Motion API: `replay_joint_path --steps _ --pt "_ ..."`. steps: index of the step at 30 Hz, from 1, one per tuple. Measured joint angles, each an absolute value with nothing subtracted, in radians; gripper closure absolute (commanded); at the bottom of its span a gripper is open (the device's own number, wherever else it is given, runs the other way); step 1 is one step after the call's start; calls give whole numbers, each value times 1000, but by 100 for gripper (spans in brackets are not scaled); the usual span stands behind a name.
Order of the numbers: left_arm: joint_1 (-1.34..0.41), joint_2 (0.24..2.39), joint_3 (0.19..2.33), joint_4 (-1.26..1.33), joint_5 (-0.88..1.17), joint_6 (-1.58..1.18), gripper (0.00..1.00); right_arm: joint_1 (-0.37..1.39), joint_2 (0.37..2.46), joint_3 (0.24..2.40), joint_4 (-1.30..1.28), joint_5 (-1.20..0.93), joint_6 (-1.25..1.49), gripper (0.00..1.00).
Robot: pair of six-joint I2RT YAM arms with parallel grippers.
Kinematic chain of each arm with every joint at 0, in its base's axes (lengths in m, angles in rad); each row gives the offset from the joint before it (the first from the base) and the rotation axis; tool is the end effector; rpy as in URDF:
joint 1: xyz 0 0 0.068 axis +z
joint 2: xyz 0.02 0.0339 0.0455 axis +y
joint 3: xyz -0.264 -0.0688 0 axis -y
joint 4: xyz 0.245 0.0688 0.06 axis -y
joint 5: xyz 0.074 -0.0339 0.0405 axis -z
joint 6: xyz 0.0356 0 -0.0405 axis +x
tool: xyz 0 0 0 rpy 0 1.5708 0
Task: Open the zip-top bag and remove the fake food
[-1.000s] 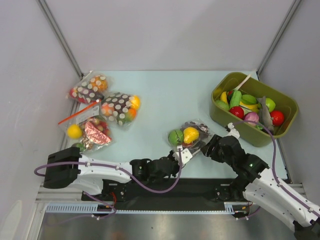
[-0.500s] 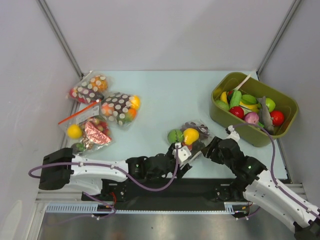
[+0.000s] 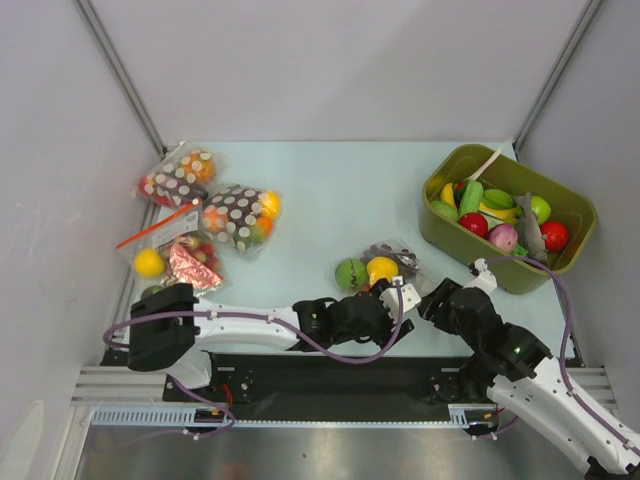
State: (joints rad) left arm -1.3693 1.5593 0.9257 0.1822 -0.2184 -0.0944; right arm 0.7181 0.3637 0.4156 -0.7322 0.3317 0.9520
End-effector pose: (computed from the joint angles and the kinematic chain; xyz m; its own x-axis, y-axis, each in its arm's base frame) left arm 0.0772 -0.3392 0.2333 -0.1734 0.3891 -0.9047 0.9052 0.4250 0.0093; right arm 0.0818 0.0561 0.2123 -0.6262 0.4756 -0.6178 0.1356 0.8468 0.5144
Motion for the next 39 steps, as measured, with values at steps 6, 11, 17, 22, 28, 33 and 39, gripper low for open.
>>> replay_joint_path --steps 6,11,17,22,28,33,39 --pt "-1365 1615 977 138 -176 -75 25 718 319 421 -752 374 970 40" --pt "-1358 1687 1037 115 -152 -68 30 718 320 448 -755 395 971 40" --pt "-1338 1770 1082 78 -144 -69 50 718 319 468 -755 417 967 39" --pt "-1306 1789 1082 51 -145 -78 85 718 321 482 -754 439 959 39" --pt "-1259 1782 1059 56 -157 -95 100 718 345 485 -745 445 949 39" --pt "-1224 1716 997 57 -218 -137 100 718 357 485 -736 440 949 39" --pt "-1210 1636 958 57 -319 -188 100 718 368 485 -713 403 950 39"
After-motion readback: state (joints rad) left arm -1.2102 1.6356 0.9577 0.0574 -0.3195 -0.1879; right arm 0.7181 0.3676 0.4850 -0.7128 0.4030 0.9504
